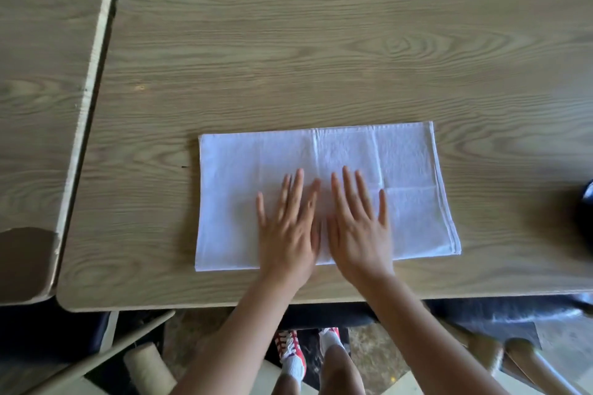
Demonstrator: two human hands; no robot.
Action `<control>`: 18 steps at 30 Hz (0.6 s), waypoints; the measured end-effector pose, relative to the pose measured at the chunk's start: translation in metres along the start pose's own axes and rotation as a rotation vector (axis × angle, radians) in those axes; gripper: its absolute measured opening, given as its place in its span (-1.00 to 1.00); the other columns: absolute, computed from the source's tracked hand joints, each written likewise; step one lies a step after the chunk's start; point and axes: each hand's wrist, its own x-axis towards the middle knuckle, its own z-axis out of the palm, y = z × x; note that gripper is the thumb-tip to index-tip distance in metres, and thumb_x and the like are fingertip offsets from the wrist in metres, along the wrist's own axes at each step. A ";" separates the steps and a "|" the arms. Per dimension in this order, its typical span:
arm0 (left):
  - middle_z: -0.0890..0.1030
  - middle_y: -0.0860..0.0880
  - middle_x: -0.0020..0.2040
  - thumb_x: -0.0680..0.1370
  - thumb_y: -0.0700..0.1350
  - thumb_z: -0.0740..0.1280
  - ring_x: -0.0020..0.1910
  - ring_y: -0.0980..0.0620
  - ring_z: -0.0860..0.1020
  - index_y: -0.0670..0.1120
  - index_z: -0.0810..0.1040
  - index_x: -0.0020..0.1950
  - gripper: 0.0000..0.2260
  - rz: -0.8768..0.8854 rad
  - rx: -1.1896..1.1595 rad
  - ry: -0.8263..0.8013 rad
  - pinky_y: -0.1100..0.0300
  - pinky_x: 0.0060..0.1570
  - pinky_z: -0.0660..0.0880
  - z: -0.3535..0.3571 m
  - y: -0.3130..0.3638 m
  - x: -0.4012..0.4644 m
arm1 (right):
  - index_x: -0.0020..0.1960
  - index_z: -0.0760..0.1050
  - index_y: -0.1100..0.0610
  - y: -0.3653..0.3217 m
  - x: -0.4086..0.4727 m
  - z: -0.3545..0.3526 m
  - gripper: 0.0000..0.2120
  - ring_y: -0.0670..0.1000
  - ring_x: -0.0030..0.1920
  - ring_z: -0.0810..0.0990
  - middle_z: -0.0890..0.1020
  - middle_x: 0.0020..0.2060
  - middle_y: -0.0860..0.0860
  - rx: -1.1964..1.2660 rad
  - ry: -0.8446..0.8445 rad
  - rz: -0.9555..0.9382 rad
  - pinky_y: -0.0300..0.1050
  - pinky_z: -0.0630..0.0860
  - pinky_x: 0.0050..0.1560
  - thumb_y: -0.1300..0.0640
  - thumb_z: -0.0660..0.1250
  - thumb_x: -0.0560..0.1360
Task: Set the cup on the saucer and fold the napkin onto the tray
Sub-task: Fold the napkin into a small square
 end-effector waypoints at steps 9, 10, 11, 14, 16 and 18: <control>0.09 -0.06 0.53 0.51 0.17 0.00 0.50 -0.06 0.06 0.11 0.09 0.49 -0.46 -0.150 0.079 -0.071 -0.22 0.41 0.03 -0.001 -0.047 -0.013 | 0.50 0.09 0.01 0.054 -0.009 -0.008 -0.42 0.00 0.49 0.07 0.14 0.50 0.01 -0.021 -0.062 0.066 0.04 -0.07 0.44 -0.10 -0.03 0.50; 0.08 -0.08 0.53 0.51 0.18 -0.01 0.51 -0.07 0.04 0.10 0.08 0.50 -0.45 -0.175 0.091 -0.061 -0.20 0.42 0.02 -0.003 -0.059 -0.018 | 0.50 0.10 0.03 0.067 -0.011 -0.012 -0.41 0.00 0.49 0.08 0.13 0.49 0.00 -0.043 -0.053 0.093 0.01 -0.08 0.44 -0.11 -0.04 0.50; 0.07 -0.09 0.53 0.50 0.19 -0.01 0.51 -0.08 0.03 0.10 0.08 0.50 -0.44 -0.192 0.096 -0.049 -0.17 0.43 0.01 -0.006 -0.069 -0.022 | 0.50 0.09 0.04 0.079 -0.014 -0.016 -0.41 0.01 0.49 0.08 0.12 0.49 0.00 -0.064 -0.051 0.111 -0.02 -0.08 0.44 -0.11 -0.05 0.50; 0.09 -0.12 0.53 0.50 0.18 0.02 0.51 -0.07 0.02 0.07 0.12 0.49 -0.43 -0.197 0.095 -0.033 -0.09 0.43 0.00 -0.010 -0.085 -0.034 | 0.50 0.07 0.10 0.100 -0.022 -0.023 -0.40 0.00 0.49 0.07 0.11 0.49 0.02 -0.093 -0.071 0.109 -0.02 -0.06 0.44 -0.11 -0.06 0.51; 0.11 -0.14 0.52 0.50 0.17 0.04 0.51 -0.08 0.05 0.04 0.14 0.49 -0.43 -0.196 0.086 -0.024 -0.07 0.42 0.03 -0.011 -0.083 -0.040 | 0.50 0.06 0.12 0.102 -0.026 -0.022 -0.40 0.00 0.49 0.07 0.11 0.49 0.02 -0.093 -0.076 0.105 0.00 -0.04 0.44 -0.10 -0.05 0.52; 0.13 -0.16 0.52 0.50 0.16 0.05 0.50 -0.09 0.07 0.03 0.15 0.49 -0.44 -0.207 0.079 -0.013 -0.07 0.41 0.05 -0.010 -0.081 -0.046 | 0.50 0.07 0.12 0.100 -0.031 -0.021 -0.40 -0.01 0.49 0.07 0.12 0.49 0.02 -0.091 -0.082 0.114 0.02 -0.02 0.44 -0.10 -0.04 0.51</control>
